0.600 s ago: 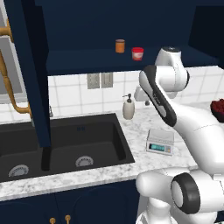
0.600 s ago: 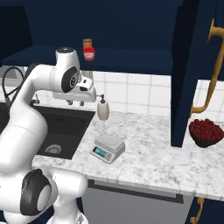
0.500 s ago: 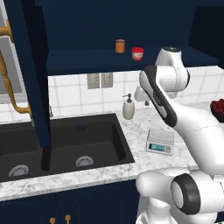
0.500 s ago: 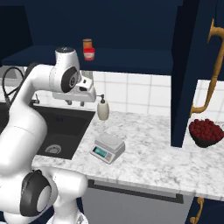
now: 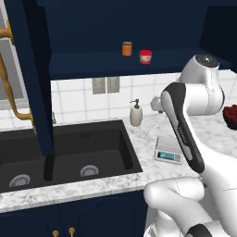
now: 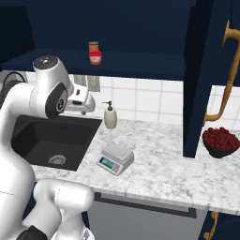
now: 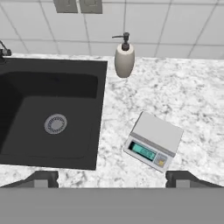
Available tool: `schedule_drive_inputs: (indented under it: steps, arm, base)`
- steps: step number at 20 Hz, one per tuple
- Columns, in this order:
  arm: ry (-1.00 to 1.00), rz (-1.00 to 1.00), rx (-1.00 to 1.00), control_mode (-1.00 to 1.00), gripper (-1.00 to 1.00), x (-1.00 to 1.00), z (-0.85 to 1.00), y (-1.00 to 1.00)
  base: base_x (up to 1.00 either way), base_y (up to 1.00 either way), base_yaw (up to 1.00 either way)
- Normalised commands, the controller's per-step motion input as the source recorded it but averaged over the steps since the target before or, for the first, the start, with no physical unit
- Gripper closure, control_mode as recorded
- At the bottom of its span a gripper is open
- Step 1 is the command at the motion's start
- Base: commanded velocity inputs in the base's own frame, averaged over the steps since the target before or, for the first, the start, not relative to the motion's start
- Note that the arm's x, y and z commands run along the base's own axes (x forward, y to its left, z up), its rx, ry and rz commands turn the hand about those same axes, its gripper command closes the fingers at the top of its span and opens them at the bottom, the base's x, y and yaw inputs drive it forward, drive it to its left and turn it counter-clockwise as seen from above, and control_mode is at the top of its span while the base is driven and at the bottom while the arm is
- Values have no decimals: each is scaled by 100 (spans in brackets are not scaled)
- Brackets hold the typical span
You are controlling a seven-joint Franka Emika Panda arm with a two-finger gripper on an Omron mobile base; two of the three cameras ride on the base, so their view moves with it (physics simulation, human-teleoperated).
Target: Pick the jam and place it on the digital scale for weighing, and close the cabinet.
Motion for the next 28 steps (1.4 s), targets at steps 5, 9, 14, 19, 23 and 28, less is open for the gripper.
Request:
schedule_drive_inputs:
  steps: [5,9,14,19,23,28]
  arm:
    - [-27,1,0,-100,-100,-35,56,8]
    - [-23,0,0,-100,-100,-25,68,0]
    - [-17,0,0,-100,-100,-22,74,0]
    - [-11,0,0,-100,-100,-4,62,0]
    - [-13,0,0,-100,-100,13,27,-1]
    - [-10,0,0,-100,-100,32,22,0]
  base:
    - [0,0,0]
    - [0,0,0]
    - [0,0,0]
    - [0,0,0]
    - [0,0,0]
    - [0,0,0]
